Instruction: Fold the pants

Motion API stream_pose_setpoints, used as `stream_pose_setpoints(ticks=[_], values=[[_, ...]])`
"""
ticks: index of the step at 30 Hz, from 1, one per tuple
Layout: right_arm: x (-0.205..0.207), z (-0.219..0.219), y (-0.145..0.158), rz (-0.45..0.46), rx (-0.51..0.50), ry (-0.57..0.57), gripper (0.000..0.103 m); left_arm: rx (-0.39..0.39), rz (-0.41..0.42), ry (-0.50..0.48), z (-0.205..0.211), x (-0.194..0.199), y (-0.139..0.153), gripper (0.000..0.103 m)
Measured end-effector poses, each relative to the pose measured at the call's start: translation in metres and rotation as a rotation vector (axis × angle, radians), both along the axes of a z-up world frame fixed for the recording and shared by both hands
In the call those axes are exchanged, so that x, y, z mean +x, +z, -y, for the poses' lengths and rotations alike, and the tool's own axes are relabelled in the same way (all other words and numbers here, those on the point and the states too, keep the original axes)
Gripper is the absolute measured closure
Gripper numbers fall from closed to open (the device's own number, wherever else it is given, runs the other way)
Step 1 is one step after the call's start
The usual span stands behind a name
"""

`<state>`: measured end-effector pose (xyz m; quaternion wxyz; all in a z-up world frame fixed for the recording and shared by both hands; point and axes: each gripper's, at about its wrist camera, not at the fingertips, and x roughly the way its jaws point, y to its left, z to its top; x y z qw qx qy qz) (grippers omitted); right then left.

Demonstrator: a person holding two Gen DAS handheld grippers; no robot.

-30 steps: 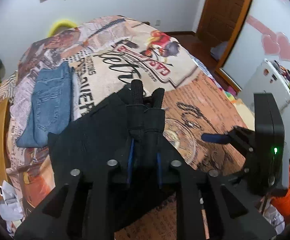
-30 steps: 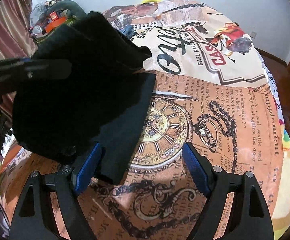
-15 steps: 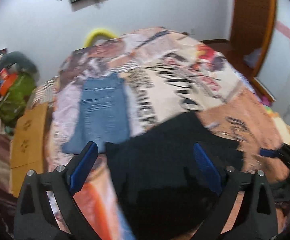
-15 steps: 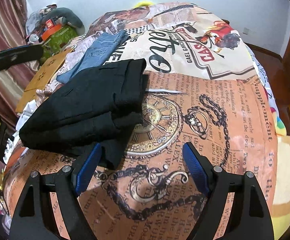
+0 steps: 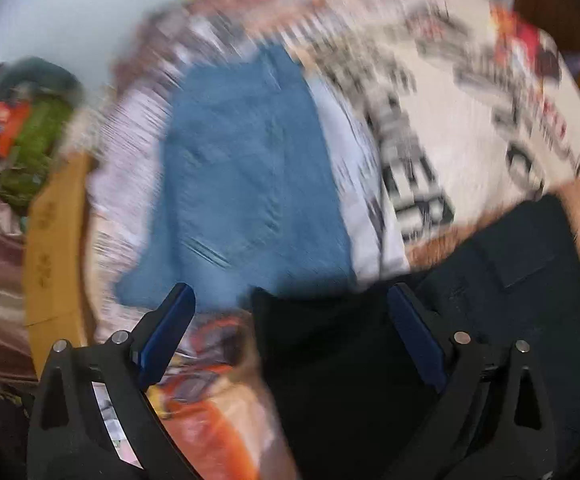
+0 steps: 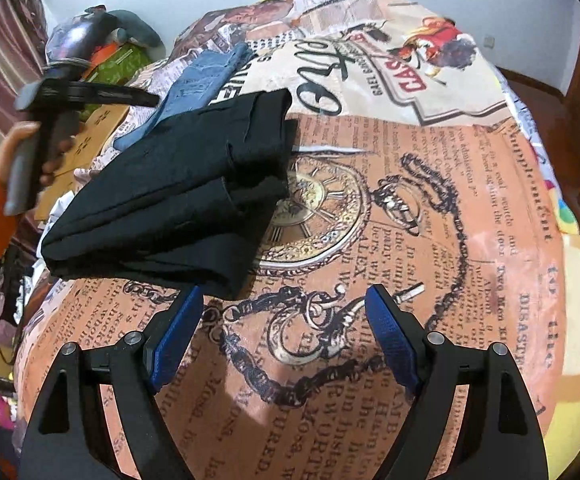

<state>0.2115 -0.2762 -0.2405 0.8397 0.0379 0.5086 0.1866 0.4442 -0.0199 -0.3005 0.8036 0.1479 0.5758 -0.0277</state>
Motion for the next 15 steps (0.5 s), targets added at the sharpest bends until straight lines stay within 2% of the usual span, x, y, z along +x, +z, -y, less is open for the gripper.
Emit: stream_pose_setpoints(ticks=[3,5,7,9,12,15], values=[[0.011,-0.003,-0.004,-0.006,-0.023,0.016,0.023,-0.017,-0.052,0.008,0.001,0.005,-0.023,0.005],[0.018,-0.003,-0.007,-0.011,-0.011,0.029,0.023,-0.030,-0.030,-0.020,0.000,-0.001,-0.023,0.005],[0.026,-0.002,-0.008,-0.016,0.007,0.041,0.023,-0.015,-0.023,-0.095,0.002,-0.013,-0.023,0.005],[0.035,-0.001,-0.007,-0.007,0.007,0.054,0.023,0.011,-0.024,-0.125,0.003,-0.024,-0.025,0.005],[0.049,0.002,-0.002,0.032,-0.039,0.046,0.023,0.031,-0.021,-0.147,0.002,-0.041,-0.023,0.005],[0.064,0.012,0.003,0.052,-0.052,0.011,0.023,-0.022,-0.053,-0.120,-0.004,-0.054,-0.019,0.010]])
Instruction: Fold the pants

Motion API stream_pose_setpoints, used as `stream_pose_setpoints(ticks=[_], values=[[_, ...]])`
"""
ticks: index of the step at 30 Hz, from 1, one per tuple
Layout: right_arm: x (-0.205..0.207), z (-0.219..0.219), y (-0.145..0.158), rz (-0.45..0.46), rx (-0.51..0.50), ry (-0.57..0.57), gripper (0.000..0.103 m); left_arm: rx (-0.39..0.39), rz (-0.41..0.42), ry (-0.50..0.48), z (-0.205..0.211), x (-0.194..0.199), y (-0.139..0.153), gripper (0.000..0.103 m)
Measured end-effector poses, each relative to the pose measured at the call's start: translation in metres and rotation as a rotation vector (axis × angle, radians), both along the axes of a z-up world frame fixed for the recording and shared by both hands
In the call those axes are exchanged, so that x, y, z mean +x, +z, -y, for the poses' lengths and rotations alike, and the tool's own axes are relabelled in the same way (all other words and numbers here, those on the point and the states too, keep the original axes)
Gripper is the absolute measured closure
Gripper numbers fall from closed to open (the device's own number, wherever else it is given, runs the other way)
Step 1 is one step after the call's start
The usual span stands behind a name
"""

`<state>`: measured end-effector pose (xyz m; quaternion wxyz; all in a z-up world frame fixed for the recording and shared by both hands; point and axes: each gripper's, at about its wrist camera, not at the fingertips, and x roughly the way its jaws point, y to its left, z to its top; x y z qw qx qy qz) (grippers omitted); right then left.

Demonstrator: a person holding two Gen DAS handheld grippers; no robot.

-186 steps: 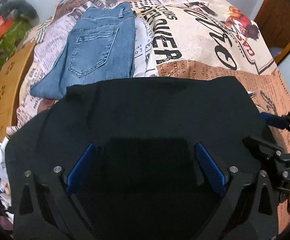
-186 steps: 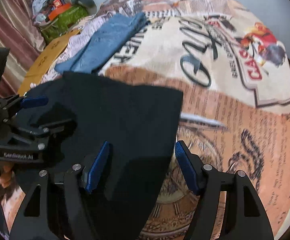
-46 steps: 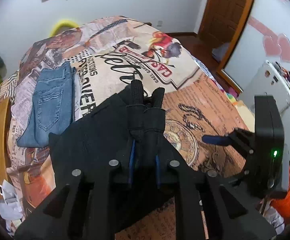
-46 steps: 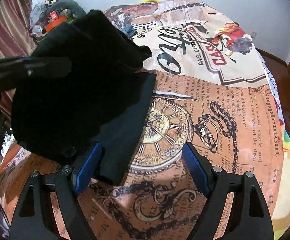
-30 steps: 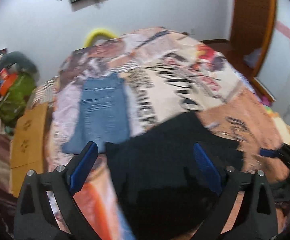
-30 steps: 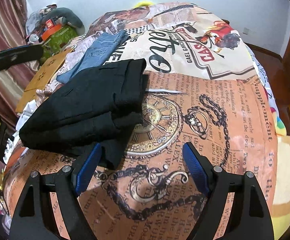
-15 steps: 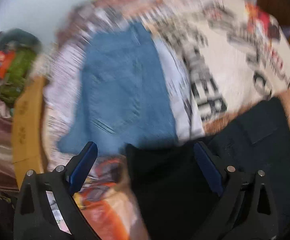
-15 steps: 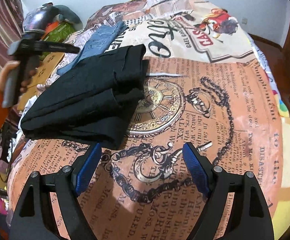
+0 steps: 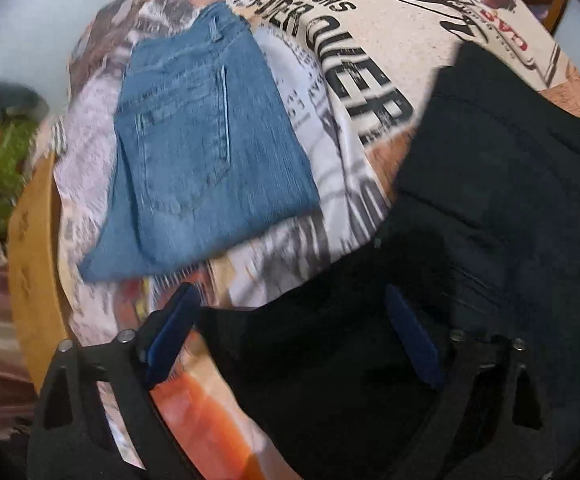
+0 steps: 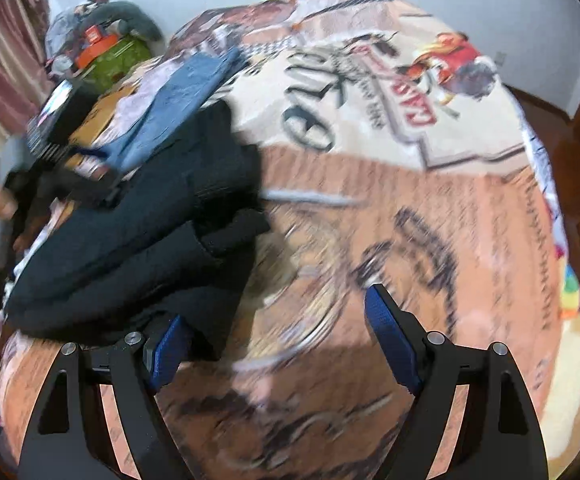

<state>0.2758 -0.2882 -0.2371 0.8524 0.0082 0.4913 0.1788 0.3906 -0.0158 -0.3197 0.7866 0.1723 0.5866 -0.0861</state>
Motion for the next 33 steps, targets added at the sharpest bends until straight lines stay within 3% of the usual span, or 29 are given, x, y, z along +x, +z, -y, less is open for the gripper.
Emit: stream_pose_setpoints(ticks=[5,12,19,25,33], values=[[0.008,0.009,0.004,0.016,-0.056,-0.038,0.023,-0.051,-0.008,0.051,-0.005,-0.028,0.012,0.010],[-0.012,0.016,0.012,0.052,-0.122,-0.051,0.023,-0.074,0.021,0.036,-0.002,-0.077,0.035,0.011],[-0.037,0.036,0.037,0.092,-0.066,-0.106,0.023,-0.183,0.004,0.036,0.003,-0.124,0.053,0.011],[-0.061,0.030,0.046,0.100,-0.009,-0.085,0.023,-0.187,0.080,0.070,0.002,-0.137,0.067,0.011],[-0.077,0.001,0.038,0.095,-0.046,-0.003,0.023,-0.182,0.209,0.119,-0.011,-0.123,0.101,0.011]])
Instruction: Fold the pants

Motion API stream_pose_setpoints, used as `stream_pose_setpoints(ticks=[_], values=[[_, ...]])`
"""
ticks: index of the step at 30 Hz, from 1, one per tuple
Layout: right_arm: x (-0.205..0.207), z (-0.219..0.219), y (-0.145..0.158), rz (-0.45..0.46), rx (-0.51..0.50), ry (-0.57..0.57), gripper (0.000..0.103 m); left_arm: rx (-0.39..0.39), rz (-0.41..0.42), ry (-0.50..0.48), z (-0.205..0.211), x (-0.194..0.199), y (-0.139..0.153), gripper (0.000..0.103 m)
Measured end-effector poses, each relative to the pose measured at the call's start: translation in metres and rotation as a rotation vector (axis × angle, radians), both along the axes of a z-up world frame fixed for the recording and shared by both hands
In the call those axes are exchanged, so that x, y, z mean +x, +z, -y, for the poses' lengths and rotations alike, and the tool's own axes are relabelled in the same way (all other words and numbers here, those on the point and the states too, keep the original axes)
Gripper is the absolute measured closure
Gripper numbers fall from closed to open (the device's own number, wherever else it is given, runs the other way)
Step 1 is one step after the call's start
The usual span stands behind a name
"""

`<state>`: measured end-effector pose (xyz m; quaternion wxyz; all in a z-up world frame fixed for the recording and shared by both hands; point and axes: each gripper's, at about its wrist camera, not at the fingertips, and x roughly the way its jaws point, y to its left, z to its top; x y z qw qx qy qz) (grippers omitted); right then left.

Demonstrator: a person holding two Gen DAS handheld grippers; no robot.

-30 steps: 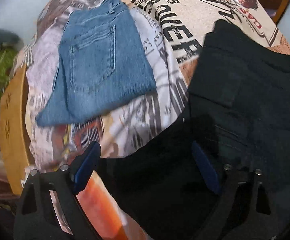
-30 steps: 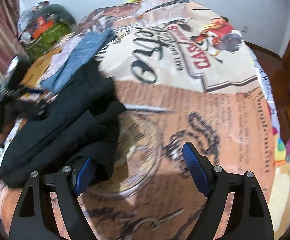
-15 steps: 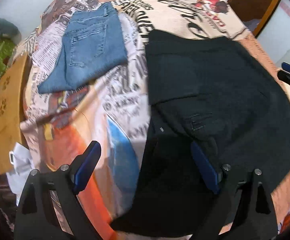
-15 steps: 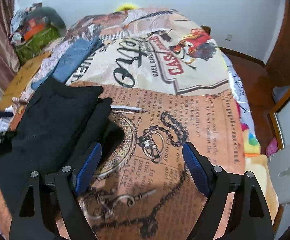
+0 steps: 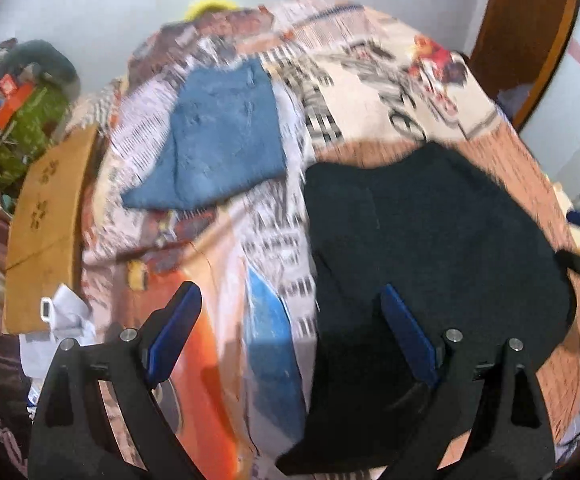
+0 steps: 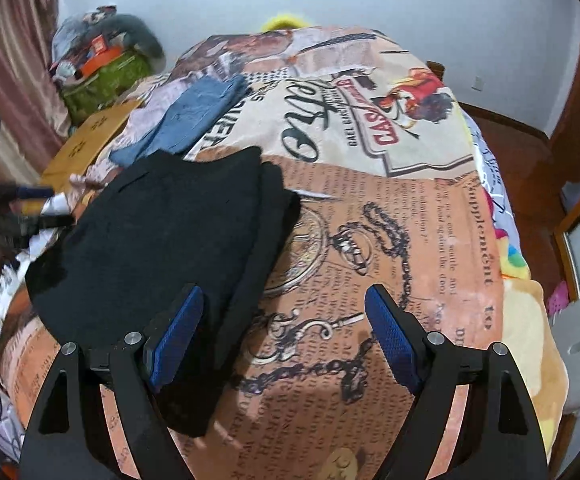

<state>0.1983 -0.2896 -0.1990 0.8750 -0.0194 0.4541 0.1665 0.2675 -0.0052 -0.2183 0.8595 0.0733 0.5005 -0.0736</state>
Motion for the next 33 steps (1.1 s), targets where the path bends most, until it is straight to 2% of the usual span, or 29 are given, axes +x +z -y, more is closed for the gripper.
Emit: stream_pose_setpoints(ticks=[6,12,15,17,19,20,21,23,25,28,33], values=[[0.017,-0.011,0.006,0.028,0.025,0.004,0.023,-0.001,0.068,0.000,0.005,0.032,0.013,0.011],[0.053,-0.024,-0.004,-0.008,0.054,0.022,0.023,-0.069,-0.035,-0.024,0.016,0.068,-0.010,0.011],[0.074,-0.030,-0.015,-0.037,0.062,0.030,0.023,-0.053,-0.054,-0.039,0.024,0.079,-0.024,0.011],[0.083,-0.033,-0.019,-0.051,0.069,0.042,0.024,-0.056,-0.084,-0.074,0.029,0.085,-0.032,0.016],[0.093,-0.037,-0.023,-0.066,0.074,0.067,0.035,-0.058,-0.128,-0.101,0.035,0.090,-0.042,0.030],[0.097,-0.039,-0.024,-0.074,0.073,0.081,0.046,-0.057,-0.150,-0.114,0.038,0.093,-0.048,0.033],[0.100,-0.042,-0.027,-0.085,0.073,0.098,0.052,-0.059,-0.166,-0.124,0.041,0.094,-0.053,0.038],[0.106,-0.047,-0.032,-0.098,0.057,0.119,0.055,-0.066,-0.192,-0.144,0.046,0.095,-0.062,0.045],[0.110,-0.050,-0.040,-0.106,0.038,0.134,0.058,-0.054,-0.183,-0.134,0.049,0.095,-0.066,0.046],[0.110,-0.046,-0.044,-0.097,0.067,0.129,0.060,-0.034,-0.157,-0.148,0.053,0.091,-0.063,0.053],[0.106,-0.041,-0.038,-0.057,0.100,0.134,0.077,-0.006,-0.115,-0.189,0.060,0.088,-0.052,0.065]])
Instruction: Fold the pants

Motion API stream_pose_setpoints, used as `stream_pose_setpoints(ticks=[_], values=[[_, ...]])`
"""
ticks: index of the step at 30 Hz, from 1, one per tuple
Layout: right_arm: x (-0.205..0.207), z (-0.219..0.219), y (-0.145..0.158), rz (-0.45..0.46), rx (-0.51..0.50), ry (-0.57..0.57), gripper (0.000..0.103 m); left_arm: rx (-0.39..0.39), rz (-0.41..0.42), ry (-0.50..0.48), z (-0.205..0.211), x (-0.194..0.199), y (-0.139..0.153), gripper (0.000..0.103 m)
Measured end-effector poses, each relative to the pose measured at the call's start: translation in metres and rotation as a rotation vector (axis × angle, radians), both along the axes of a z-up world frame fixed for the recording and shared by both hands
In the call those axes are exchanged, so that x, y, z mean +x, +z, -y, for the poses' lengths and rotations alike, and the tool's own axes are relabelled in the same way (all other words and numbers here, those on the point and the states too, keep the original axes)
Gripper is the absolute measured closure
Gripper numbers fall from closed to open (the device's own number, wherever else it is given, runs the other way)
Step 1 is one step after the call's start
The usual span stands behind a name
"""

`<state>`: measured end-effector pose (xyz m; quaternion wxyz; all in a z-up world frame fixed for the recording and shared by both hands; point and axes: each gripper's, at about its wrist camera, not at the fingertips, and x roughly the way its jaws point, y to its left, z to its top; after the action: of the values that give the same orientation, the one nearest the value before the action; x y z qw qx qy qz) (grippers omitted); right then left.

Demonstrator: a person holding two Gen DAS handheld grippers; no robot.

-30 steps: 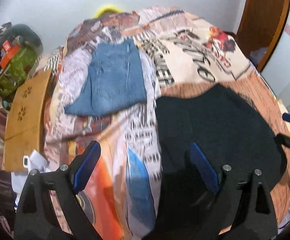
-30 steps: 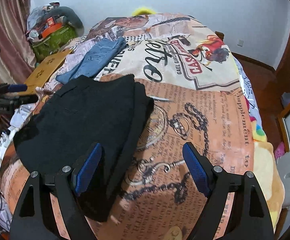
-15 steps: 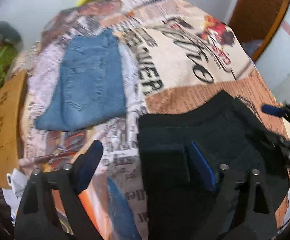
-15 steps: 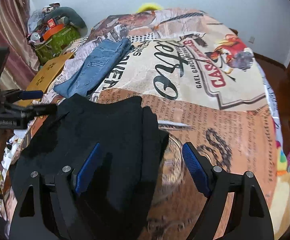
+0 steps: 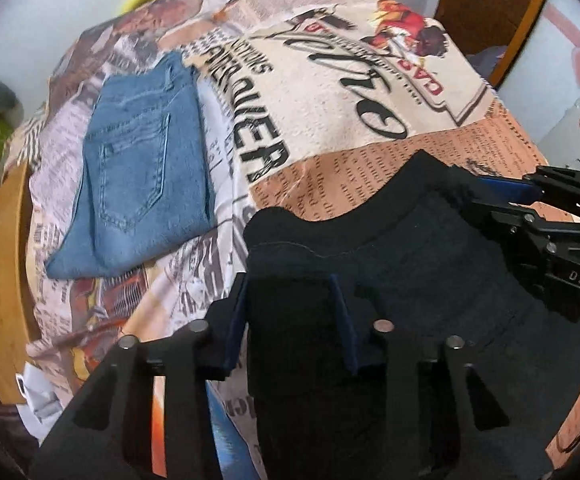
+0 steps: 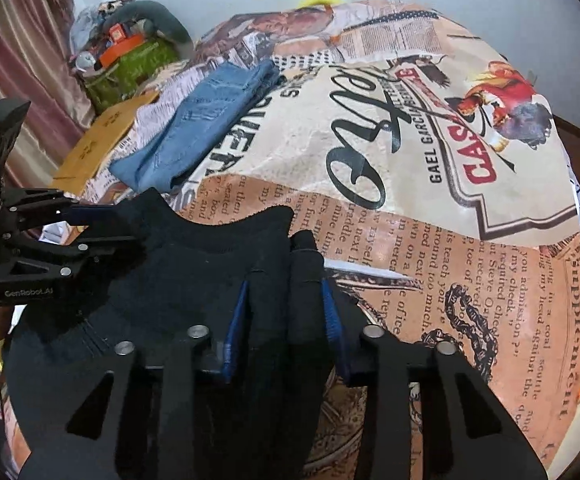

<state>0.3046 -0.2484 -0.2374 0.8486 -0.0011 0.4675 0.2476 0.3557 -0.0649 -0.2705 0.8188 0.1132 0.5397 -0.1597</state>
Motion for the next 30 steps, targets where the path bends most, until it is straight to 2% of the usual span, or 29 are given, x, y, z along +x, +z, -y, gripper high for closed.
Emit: stream_pose_setpoints(ticks=[3,8,12,15,19,22,26,28,30], values=[[-0.005,0.001,0.008,0.037,0.013,0.004,0.084,0.018,0.042,-0.011,0.006,-0.002,0.007,0.068],[-0.005,0.006,0.014,0.068,0.016,-0.017,0.087,-0.006,0.077,-0.004,0.010,0.006,0.012,0.068],[0.001,0.010,-0.001,0.029,-0.002,-0.049,0.087,0.033,0.020,0.006,0.016,0.018,-0.015,0.058],[0.003,0.009,-0.009,0.001,-0.030,-0.073,0.084,0.035,0.029,0.019,0.014,0.019,-0.018,0.052],[-0.002,0.008,0.001,0.003,-0.066,-0.083,0.082,-0.015,0.021,0.060,0.001,0.018,0.004,0.052],[-0.013,0.011,0.020,0.040,-0.085,-0.105,0.081,-0.006,0.116,0.088,-0.014,0.007,0.035,0.052],[-0.034,0.015,0.048,0.093,-0.078,-0.099,0.080,-0.076,0.163,0.121,-0.036,-0.012,0.069,0.052],[-0.045,0.014,0.060,0.107,-0.070,-0.090,0.077,-0.094,0.182,0.125,-0.042,-0.024,0.079,0.052],[-0.059,0.012,0.069,0.121,-0.051,-0.079,0.068,-0.106,0.192,0.121,-0.044,-0.037,0.084,0.052]])
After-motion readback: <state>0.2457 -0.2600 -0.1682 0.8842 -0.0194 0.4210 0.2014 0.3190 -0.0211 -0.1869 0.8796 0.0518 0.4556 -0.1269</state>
